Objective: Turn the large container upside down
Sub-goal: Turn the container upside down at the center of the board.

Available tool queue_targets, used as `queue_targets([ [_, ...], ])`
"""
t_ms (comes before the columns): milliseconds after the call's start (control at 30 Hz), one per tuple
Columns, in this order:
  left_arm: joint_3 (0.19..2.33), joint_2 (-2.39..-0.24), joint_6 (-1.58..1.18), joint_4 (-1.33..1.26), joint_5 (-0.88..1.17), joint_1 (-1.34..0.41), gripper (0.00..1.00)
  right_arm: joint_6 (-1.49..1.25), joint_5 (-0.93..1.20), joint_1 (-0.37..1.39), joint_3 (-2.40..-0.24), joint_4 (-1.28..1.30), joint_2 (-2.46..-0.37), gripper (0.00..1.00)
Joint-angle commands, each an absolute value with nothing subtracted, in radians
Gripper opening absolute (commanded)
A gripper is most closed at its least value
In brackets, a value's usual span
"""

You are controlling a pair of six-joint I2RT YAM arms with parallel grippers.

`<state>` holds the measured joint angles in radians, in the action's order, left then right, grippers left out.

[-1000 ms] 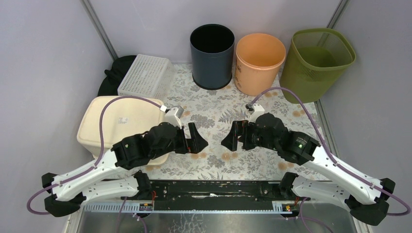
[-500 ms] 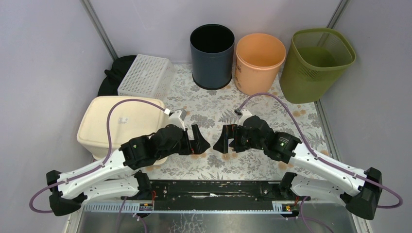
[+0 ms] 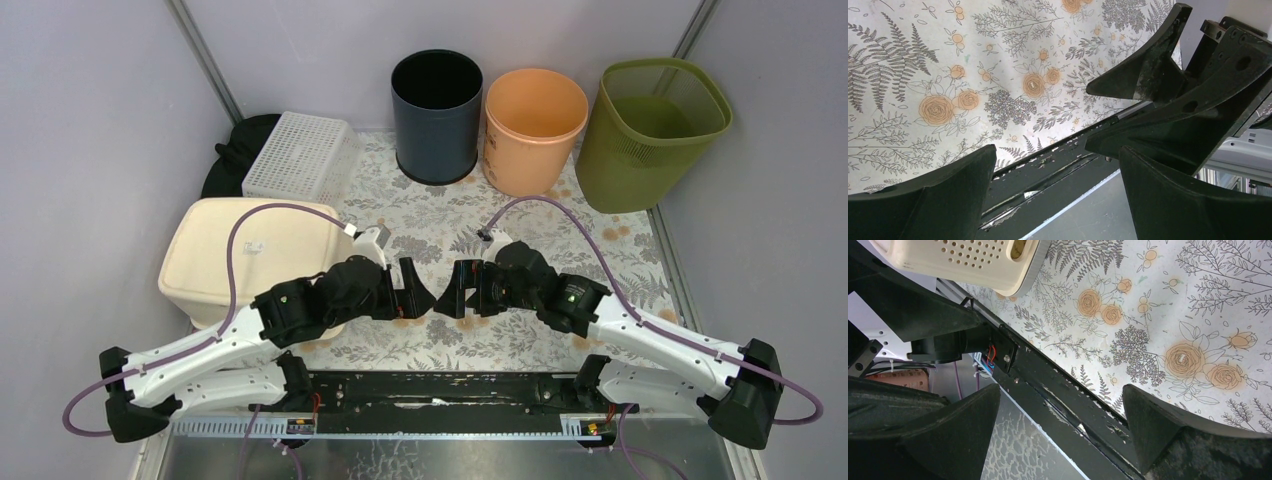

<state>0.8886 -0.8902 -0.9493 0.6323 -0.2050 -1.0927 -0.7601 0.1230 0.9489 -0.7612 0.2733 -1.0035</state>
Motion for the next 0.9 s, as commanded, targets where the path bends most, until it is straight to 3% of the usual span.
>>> queue_targets([
  [0,0.890,-0.894,-0.947,0.553,-0.185,-1.098,1.00,-0.768,0.143,0.950,-0.774,0.230,-0.985,0.99],
  [867,0.895,-0.885,-0.928,0.555,-0.181,-1.098,1.00,-0.776,0.126,0.951,-0.799,0.249,-1.004,0.99],
])
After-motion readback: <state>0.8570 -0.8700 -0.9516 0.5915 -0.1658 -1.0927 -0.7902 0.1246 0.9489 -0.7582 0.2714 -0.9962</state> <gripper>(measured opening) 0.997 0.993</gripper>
